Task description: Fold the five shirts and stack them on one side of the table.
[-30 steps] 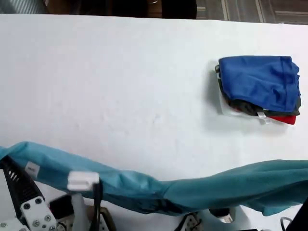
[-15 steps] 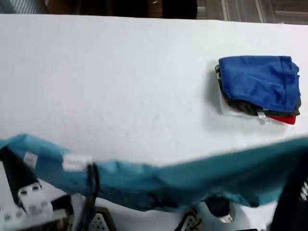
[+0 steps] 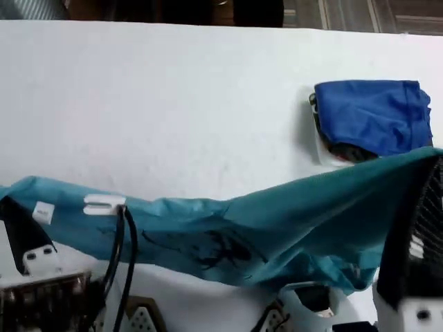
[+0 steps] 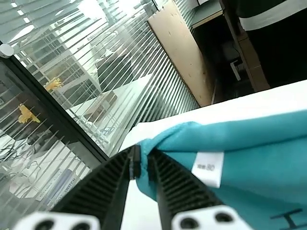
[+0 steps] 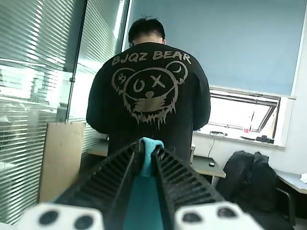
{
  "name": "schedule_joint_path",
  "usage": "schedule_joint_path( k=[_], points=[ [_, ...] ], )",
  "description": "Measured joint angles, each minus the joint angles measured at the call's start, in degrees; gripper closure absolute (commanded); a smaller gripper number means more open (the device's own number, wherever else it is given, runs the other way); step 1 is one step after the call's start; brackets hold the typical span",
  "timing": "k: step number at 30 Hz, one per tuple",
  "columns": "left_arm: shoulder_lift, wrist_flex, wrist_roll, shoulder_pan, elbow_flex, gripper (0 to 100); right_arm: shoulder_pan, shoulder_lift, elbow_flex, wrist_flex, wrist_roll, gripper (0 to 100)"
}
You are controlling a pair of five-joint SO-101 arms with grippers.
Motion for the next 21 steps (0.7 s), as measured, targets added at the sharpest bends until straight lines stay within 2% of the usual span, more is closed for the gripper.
schedule_joint_path(
  k=[11, 21],
  points=[
    [11.69, -10.37, 0.53, 0.09, 4.92, 97, 0.0, 14.68, 0.97, -1.23, 0.0, 97.9],
    [27.6, -17.85, 0.53, 8.79, 5.27, 97, 0.0, 31.47, 1.14, -7.65, 0.0, 97.9]
  ],
)
